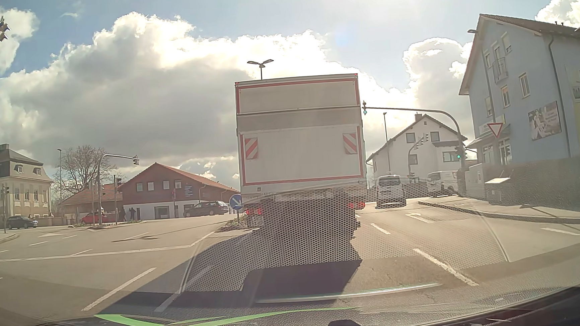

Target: Follow the waypoints while adhering to traffic rules and regulations

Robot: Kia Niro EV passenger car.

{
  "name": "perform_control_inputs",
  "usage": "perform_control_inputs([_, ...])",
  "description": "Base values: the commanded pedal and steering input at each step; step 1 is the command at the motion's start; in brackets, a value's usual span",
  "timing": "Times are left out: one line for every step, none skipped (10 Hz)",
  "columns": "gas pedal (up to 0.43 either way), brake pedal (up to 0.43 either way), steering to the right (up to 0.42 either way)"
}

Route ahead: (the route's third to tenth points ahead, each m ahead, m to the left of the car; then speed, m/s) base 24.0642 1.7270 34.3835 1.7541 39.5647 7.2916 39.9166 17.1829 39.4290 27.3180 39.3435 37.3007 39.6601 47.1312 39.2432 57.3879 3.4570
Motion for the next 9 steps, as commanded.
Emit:
perform_control_inputs([0.098,0.0,-0.002])
perform_control_inputs([0.098,0.0,-0.002])
perform_control_inputs([0.098,0.0,-0.002])
perform_control_inputs([0.098,0.0,-0.002])
perform_control_inputs([0.098,0.0,-0.002])
perform_control_inputs([0.098,0.0,-0.002])
perform_control_inputs([0.098,0.0,-0.002])
perform_control_inputs([0.098,0.0,-0.002])
perform_control_inputs([0.047,0.0,-0.002])
